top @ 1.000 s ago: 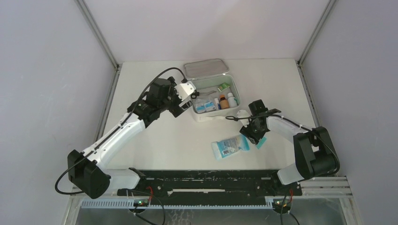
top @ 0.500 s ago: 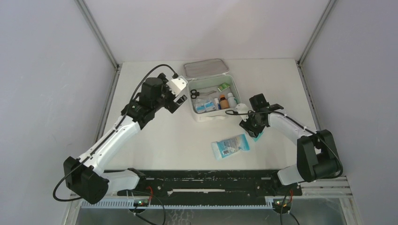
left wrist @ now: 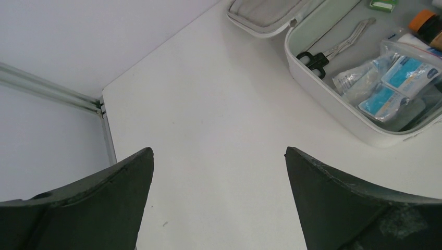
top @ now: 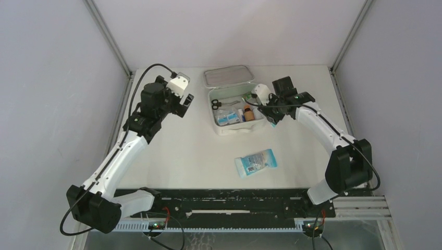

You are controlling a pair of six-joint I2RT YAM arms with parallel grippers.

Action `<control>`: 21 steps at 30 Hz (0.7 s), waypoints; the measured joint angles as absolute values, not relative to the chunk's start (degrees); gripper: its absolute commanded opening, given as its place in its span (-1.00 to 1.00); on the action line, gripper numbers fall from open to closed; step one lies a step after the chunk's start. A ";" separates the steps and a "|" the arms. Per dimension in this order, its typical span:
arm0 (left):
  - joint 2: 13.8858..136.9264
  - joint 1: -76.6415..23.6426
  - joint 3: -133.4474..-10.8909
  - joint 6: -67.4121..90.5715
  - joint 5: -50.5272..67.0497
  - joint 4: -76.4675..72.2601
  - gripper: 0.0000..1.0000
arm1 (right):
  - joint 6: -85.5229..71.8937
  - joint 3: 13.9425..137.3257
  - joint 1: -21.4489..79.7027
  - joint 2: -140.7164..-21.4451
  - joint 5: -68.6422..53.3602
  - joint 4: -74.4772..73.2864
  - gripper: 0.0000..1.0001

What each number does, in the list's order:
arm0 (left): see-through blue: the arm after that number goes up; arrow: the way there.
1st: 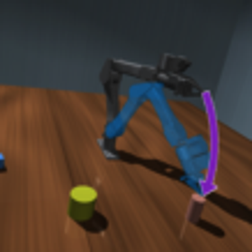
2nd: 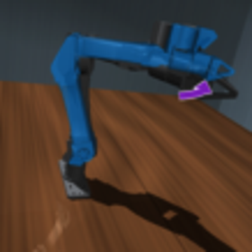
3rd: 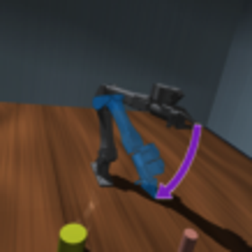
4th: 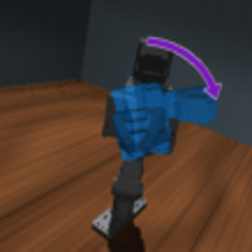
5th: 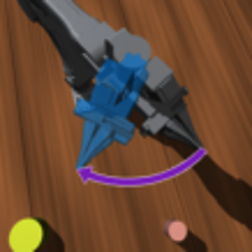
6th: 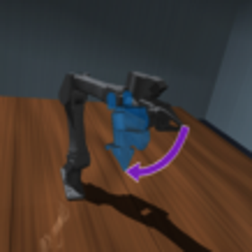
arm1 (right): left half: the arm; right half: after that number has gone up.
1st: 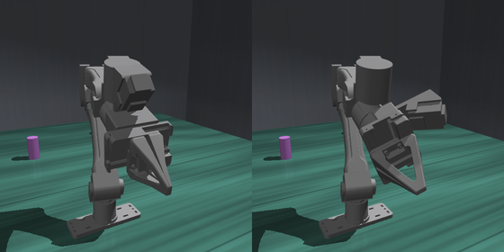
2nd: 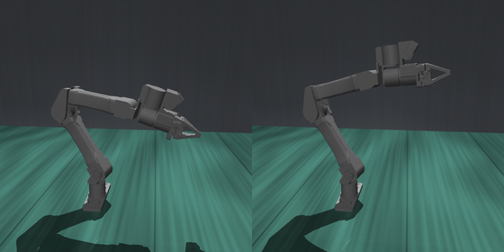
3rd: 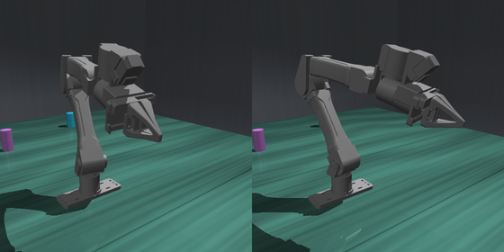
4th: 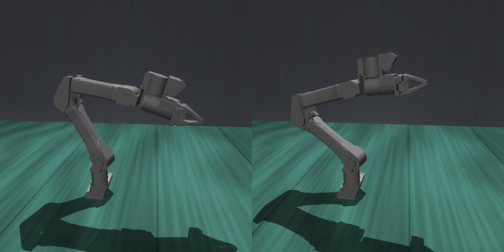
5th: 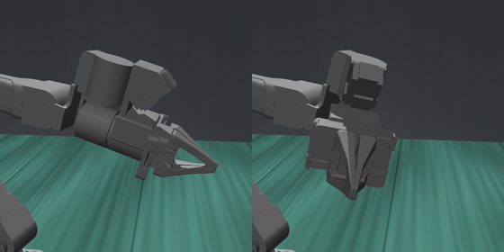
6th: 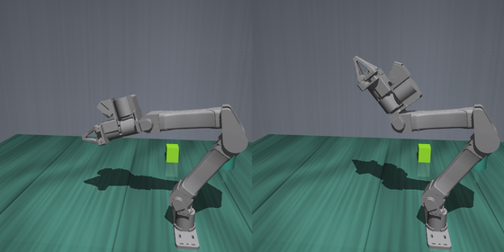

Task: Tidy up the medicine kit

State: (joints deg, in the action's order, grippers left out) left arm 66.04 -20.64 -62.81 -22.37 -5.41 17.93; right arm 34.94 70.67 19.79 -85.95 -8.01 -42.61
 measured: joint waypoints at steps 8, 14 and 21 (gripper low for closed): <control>65.32 -18.39 -62.72 -20.01 -5.45 17.28 1.00 | 31.53 87.99 23.00 -99.83 -5.52 -42.15 -0.19; 64.34 -17.08 -62.15 -19.03 -5.52 16.60 0.99 | 26.33 98.83 26.94 -111.46 -3.44 -42.19 -0.19; 63.99 -16.69 -61.60 -18.55 -5.76 16.38 1.00 | 20.47 108.99 29.04 -122.15 -1.56 -42.26 -0.18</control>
